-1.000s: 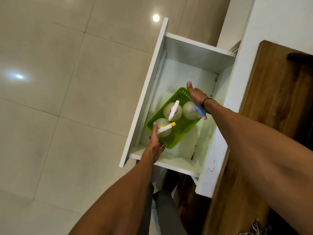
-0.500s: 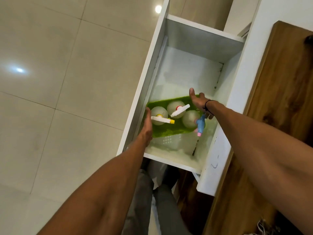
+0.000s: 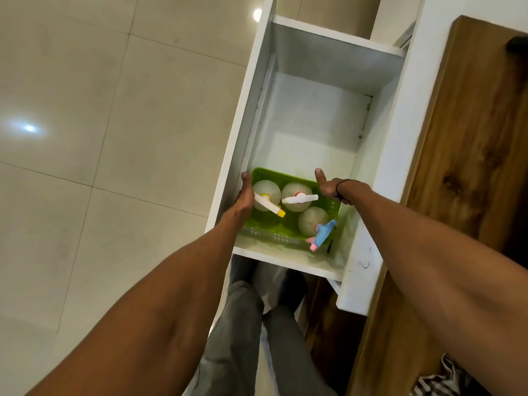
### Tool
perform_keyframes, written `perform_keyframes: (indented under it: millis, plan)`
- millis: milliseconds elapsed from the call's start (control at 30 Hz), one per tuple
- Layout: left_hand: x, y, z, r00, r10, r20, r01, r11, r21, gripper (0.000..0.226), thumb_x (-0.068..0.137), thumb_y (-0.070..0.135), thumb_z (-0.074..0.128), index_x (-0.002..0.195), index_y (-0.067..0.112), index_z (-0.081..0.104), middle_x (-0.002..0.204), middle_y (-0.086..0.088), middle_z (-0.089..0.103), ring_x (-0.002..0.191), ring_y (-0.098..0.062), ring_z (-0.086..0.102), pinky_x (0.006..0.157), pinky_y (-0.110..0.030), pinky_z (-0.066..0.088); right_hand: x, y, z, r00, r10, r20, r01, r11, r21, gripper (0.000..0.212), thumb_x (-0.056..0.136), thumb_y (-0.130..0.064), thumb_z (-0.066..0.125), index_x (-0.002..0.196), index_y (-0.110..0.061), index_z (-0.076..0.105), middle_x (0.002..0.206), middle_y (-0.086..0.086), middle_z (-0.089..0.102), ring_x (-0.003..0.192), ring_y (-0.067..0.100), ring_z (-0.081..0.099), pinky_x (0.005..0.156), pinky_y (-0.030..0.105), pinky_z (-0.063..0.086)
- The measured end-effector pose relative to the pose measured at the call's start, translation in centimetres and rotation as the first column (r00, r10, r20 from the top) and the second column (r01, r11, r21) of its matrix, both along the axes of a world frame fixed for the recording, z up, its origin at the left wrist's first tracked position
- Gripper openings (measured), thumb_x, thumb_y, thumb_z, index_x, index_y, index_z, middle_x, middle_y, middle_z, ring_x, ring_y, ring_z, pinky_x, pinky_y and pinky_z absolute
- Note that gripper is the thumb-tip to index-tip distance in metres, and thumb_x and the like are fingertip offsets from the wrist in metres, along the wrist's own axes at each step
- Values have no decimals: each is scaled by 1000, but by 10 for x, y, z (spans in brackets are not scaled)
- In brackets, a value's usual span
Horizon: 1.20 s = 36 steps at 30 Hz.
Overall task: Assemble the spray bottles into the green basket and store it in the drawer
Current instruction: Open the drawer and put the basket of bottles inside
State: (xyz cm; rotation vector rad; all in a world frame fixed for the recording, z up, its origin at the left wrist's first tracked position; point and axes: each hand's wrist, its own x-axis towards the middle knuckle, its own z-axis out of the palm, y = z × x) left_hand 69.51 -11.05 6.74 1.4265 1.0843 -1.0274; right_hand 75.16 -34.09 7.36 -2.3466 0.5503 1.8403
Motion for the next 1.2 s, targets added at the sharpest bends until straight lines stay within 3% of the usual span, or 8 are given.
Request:
perform_keyframes:
  millis: [133,267,467,567,667,900,1000,1200]
  plan:
    - [-4,-7,17,990,-138,13,137,988,66,89,102,73,3,168,18,25,172,-15,31,159,-32,30,129,-46,21,-14,3,-3,992,42,120,-39,999,-23,94,95,-77,2,67,-6,58,71,14,56,70,28,58,78,35,46]
    - [-5,-12,51,959,-262,108,253,963,91,89,101,73,0,169,19,21,173,-15,28,160,-33,29,129,-48,22,-22,15,18,928,38,370,-14,998,-68,94,96,-77,13,120,-3,65,124,21,64,123,39,56,100,46,47]
    - [9,10,118,714,-644,274,597,765,243,88,103,74,15,161,12,36,158,-20,50,142,-41,53,119,-55,42,-16,34,75,807,37,590,-74,996,39,74,100,-70,21,133,-12,53,133,17,60,127,39,50,96,51,45]
    - [26,35,133,669,-677,306,508,717,476,63,103,65,38,128,15,67,121,-13,76,110,-36,73,104,-48,55,-14,44,97,745,46,665,-123,990,69,66,102,-66,25,127,-12,55,125,15,63,122,38,52,91,48,45]
    - [33,58,134,767,-560,315,296,743,600,46,102,53,51,125,16,65,126,-11,72,117,-33,68,100,-42,52,-18,60,113,730,33,683,-160,979,124,60,104,-61,30,128,-12,55,123,14,63,120,37,52,89,47,46]
    - [29,60,132,874,-468,128,464,884,64,90,102,76,12,171,20,-1,179,-7,5,164,-35,15,127,-58,23,-89,136,135,521,403,752,-712,692,122,33,99,-34,49,124,-13,58,125,13,62,119,33,54,95,47,45]
    - [31,56,137,887,-451,102,453,892,7,99,93,86,7,171,26,-4,180,-2,0,165,-34,8,128,-64,20,-123,170,134,360,492,793,-876,470,106,52,99,-32,55,144,-8,51,144,14,56,138,34,48,112,47,42]
    - [30,57,138,864,-488,126,499,863,-79,98,93,86,9,170,28,-5,179,-1,-7,166,-33,-1,129,-66,14,-131,194,136,237,666,708,-938,345,-11,53,105,-46,41,143,-14,57,156,10,46,154,35,27,129,52,17]
